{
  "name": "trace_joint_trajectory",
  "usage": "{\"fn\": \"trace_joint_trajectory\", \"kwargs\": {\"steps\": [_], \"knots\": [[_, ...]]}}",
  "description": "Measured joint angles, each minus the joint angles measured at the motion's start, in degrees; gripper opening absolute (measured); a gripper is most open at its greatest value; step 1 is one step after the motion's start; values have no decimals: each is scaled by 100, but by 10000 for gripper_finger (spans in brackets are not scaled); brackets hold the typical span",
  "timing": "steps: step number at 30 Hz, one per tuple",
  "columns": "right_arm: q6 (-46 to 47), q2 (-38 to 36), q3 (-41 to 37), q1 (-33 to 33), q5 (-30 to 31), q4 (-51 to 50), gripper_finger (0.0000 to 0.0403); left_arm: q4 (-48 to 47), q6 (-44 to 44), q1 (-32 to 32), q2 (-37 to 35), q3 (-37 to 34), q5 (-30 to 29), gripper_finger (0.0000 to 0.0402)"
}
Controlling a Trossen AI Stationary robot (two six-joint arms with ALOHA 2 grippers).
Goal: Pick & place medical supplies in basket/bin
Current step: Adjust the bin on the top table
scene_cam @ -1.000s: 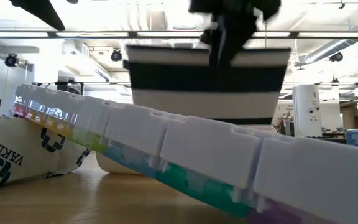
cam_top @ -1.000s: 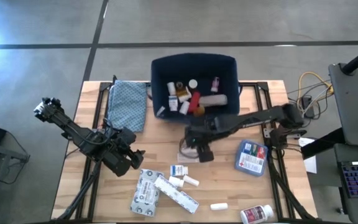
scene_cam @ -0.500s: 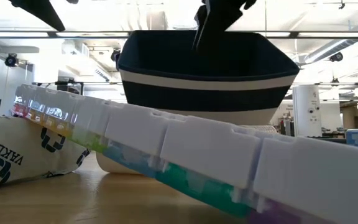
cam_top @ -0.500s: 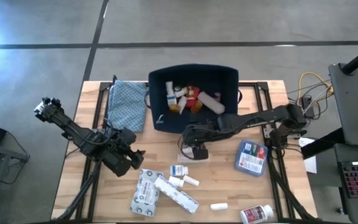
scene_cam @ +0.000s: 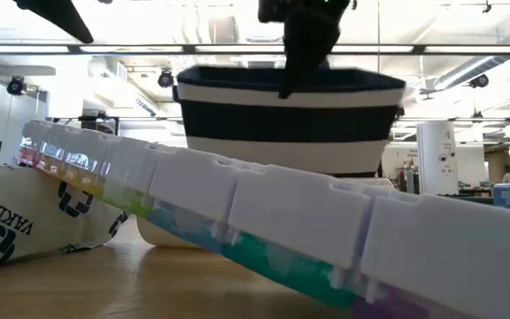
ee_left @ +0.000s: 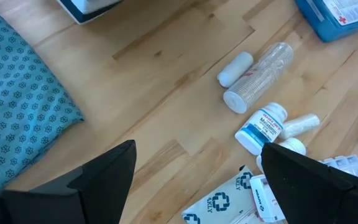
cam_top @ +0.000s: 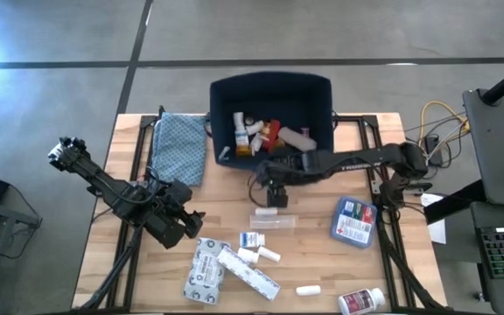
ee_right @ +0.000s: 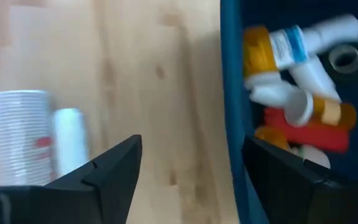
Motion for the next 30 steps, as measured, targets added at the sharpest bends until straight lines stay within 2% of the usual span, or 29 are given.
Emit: {"fn": "trace_joint_trajectory", "kwargs": {"steps": [5, 11, 17, 25, 30], "knots": [[309, -9, -239, -516, -66, -27, 249, 35, -2, 0, 0, 0, 0, 324], [155, 0, -302, -740, -253, -141, 200, 32, -2, 0, 0, 0, 0, 324], [-119, 0, -153, -746, -118, -143, 124, 31, -4, 0, 0, 0, 2, 324], [-172, 0, 213, -741, -345, -162, 21, 26, -26, 0, 0, 0, 17, 324], [-277, -2, 477, -745, -571, -323, 10, 23, -24, 0, 0, 0, 21, 324]]}}
